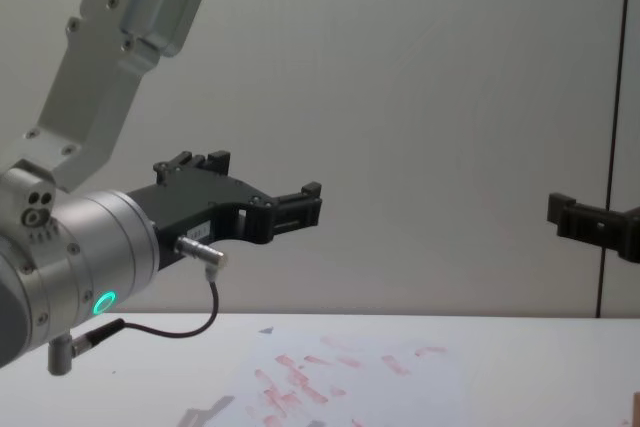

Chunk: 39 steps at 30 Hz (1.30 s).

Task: Use the one hand to pick up the stamp and affix it onto the A4 paper.

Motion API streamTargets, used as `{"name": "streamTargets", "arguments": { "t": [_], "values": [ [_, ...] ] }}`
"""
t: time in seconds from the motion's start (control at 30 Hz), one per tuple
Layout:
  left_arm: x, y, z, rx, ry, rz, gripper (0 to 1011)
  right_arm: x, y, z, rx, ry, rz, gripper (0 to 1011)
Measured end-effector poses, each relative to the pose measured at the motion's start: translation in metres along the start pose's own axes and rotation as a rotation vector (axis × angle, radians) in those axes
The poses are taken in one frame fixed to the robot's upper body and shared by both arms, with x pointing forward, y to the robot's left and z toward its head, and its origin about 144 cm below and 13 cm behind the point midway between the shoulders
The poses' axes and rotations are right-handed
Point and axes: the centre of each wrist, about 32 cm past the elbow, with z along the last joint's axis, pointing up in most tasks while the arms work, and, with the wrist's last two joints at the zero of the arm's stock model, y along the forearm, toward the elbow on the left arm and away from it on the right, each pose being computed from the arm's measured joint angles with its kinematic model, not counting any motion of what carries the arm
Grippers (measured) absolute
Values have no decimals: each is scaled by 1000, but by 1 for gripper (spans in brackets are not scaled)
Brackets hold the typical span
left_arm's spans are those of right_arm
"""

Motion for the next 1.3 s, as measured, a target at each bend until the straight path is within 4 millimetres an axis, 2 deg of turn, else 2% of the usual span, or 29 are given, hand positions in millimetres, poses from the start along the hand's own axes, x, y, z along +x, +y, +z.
{"name": "streamTargets", "arguments": {
  "t": [1.1, 1.3],
  "values": [
    [0, 0, 0, 0, 0, 0, 1003, 1, 0, 0, -2, -1, 0, 1001],
    [0, 0, 0, 0, 0, 0, 1003, 7, -8, -1, -17, 8, -14, 1001]
  ]
}}
